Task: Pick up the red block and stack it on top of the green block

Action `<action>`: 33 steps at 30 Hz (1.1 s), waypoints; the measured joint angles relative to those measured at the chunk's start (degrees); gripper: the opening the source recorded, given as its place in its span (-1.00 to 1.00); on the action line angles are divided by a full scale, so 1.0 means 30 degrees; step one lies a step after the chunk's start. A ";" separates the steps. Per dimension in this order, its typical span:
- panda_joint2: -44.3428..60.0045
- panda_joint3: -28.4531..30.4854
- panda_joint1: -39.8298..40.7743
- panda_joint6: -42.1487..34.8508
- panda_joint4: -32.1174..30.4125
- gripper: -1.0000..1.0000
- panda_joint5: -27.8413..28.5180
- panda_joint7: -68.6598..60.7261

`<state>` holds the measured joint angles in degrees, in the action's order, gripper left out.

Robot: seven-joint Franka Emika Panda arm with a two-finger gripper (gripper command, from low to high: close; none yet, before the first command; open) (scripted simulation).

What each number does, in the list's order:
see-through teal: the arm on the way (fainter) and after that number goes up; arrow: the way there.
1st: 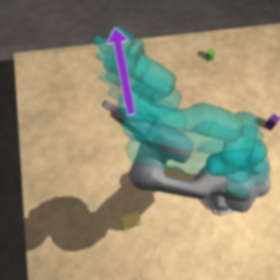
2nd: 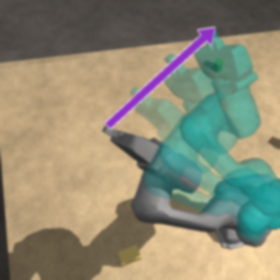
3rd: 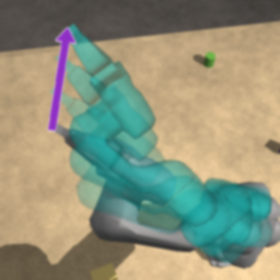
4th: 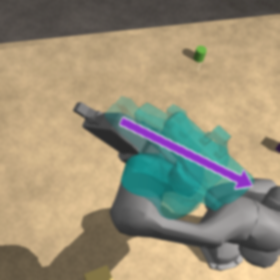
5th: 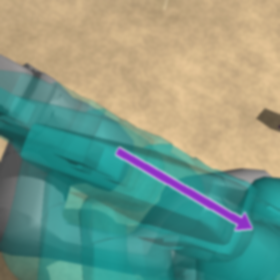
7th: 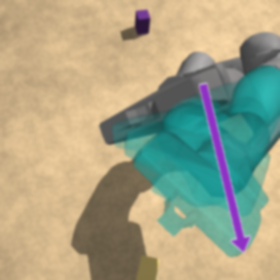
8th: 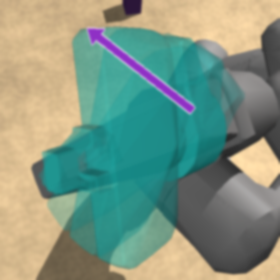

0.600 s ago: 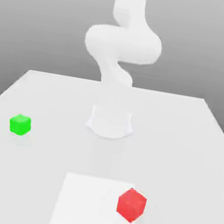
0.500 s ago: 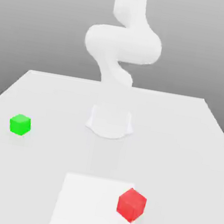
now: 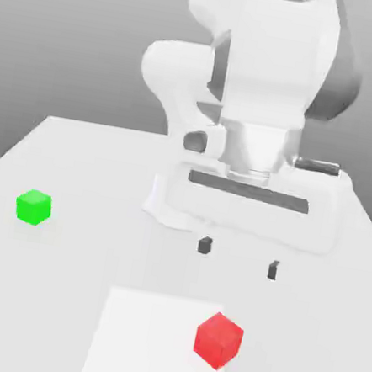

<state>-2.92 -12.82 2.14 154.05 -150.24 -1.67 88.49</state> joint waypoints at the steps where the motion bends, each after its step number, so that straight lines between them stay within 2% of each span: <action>1: 0.0708 -0.0014 -0.0104 0.0362 -0.0299 0.00 0.0366 0.0969; 4: 0.2832 0.0281 -0.0460 0.1623 -0.0842 0.00 0.1630 0.3386; 8: 0.5622 0.1516 -0.1382 0.3856 -0.0549 0.00 0.3228 0.4819; 9: 0.6287 0.1871 -0.1665 0.4413 -0.0447 -1.00 0.3543 0.5070; 16: 0.6446 0.1943 -0.1716 0.4579 -0.0424 -1.00 0.3655 0.5163; 22: 0.2826 0.1016 -0.1036 0.1609 -0.1022 -1.00 0.1557 0.3512; 29: 0.0146 0.4006 0.5156 0.0572 -0.2412 -1.00 0.2706 0.0559; 33: -0.1169 0.5972 0.7595 0.0196 -0.3267 -1.00 0.3446 -0.1250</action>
<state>-6.42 5.10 24.92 154.64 -160.04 8.67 84.74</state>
